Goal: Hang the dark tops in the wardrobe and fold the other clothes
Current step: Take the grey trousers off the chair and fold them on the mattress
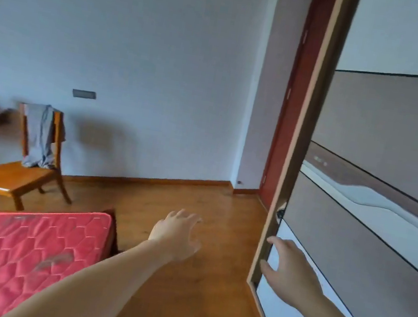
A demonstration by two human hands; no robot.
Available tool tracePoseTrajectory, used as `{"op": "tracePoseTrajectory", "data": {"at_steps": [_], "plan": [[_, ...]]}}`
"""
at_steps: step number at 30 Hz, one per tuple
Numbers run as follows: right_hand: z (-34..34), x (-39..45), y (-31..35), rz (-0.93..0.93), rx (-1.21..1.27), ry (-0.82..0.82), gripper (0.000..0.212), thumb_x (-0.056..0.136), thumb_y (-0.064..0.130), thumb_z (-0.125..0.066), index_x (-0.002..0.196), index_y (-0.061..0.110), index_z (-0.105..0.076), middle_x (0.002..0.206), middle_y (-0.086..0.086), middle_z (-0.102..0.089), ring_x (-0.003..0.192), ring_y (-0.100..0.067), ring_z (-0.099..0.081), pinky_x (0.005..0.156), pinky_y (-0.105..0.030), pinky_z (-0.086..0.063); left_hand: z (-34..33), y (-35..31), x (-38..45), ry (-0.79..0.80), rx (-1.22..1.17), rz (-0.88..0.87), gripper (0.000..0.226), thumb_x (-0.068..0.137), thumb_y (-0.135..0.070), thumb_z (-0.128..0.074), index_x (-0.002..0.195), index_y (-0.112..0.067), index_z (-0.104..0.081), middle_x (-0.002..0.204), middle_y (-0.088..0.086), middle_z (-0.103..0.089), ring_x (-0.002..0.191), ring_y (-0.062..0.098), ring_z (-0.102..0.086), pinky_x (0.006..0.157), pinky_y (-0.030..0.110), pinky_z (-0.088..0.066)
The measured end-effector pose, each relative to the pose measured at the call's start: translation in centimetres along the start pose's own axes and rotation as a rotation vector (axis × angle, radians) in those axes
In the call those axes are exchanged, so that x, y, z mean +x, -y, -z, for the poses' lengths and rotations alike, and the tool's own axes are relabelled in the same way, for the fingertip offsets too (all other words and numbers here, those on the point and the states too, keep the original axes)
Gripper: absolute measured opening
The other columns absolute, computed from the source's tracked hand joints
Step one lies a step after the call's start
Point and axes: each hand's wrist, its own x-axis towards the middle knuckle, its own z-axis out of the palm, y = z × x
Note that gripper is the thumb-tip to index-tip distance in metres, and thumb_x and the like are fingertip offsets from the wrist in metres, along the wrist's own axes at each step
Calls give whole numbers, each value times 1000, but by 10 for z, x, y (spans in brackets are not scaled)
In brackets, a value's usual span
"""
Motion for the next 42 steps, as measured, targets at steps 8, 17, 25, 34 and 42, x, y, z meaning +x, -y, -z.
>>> {"op": "tracePoseTrajectory", "data": {"at_steps": [8,17,25,34,42], "plan": [[-123,152,199,348,49,174,47,89,48,-52,134,38,-41,139,15,-42,87,-4,-56,72,-24,-50,44,236,-13,-115,19,424,57,84,-42,-57,139,-36,-43,138,-7,-46,127,20,-43,89,36,-50],[-220,279,333,501,87,322,47,91,39,-56,135,30,-44,140,6,-42,113,-15,-53,88,-30,-51,68,373,22,-208,14,659,55,84,-37,-55,138,-33,-45,140,-6,-47,128,19,-43,83,31,-53],[-291,446,382,582,221,347,50,88,41,-59,135,29,-45,138,5,-47,121,-16,-49,91,-31,-48,82,449,150,-289,34,763,54,83,-40,-55,137,-35,-46,137,-7,-48,123,18,-46,84,33,-55],[-334,652,437,602,345,506,51,90,38,-59,137,26,-44,138,1,-48,120,-18,-52,91,-30,-46,108,516,345,-355,47,869,52,86,-35,-55,138,-36,-45,133,-7,-49,122,18,-46,87,32,-52],[-399,797,529,737,296,500,52,91,37,-58,138,24,-42,137,1,-47,118,-18,-51,92,-26,-43,111,653,472,-496,36,912,51,89,-38,-60,137,-39,-44,139,-12,-47,127,15,-44,81,23,-53]]}}
